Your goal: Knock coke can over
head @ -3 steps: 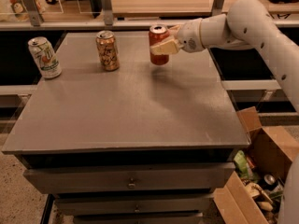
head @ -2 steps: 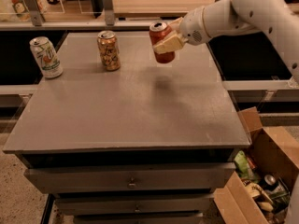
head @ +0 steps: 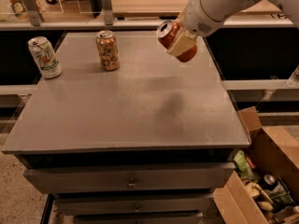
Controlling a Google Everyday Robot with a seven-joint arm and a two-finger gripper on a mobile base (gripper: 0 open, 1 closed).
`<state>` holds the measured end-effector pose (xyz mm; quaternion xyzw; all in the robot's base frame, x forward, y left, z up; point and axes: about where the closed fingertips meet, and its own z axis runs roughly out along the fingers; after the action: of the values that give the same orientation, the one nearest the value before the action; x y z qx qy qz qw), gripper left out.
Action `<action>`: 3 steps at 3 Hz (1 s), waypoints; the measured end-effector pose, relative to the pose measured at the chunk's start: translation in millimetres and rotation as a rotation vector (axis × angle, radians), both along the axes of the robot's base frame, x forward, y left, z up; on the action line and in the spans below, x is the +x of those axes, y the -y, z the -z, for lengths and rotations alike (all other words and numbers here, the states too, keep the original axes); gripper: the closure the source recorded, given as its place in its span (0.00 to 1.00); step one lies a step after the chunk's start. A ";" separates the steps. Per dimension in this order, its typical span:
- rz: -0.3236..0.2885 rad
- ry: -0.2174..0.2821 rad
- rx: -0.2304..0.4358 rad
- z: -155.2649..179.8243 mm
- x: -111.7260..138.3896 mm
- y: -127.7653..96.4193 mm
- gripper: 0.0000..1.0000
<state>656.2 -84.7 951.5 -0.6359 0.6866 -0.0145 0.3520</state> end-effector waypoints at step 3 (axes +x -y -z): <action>0.104 0.011 -0.525 46.8 10.7 17.5 0.88</action>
Offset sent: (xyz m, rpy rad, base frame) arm 0.0240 -0.0370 -0.0460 -0.6878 -0.0507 -0.1634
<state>666.9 -102.2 904.7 -0.6691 0.6892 -0.2138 0.1777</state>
